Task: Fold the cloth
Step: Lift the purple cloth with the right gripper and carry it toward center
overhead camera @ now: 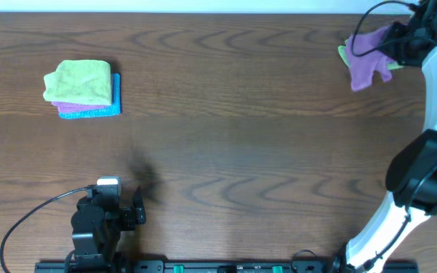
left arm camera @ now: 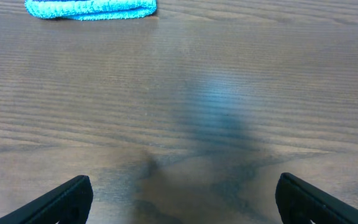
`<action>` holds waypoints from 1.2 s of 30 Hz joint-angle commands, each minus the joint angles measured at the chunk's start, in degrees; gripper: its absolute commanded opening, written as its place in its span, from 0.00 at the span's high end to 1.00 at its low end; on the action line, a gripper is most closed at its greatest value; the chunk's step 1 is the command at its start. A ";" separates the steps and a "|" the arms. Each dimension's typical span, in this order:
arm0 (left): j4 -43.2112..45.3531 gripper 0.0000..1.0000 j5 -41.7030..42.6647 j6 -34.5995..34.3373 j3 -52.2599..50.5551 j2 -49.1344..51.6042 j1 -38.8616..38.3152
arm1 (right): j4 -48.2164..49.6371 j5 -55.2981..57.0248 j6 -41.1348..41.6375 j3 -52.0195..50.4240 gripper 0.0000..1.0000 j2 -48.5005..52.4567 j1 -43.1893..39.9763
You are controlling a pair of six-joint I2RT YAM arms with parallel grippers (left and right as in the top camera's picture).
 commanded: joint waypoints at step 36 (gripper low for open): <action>-1.49 0.05 -0.83 -0.63 -0.55 -0.37 -0.15 | 15.28 4.22 -10.19 -38.27 0.01 -22.49 33.22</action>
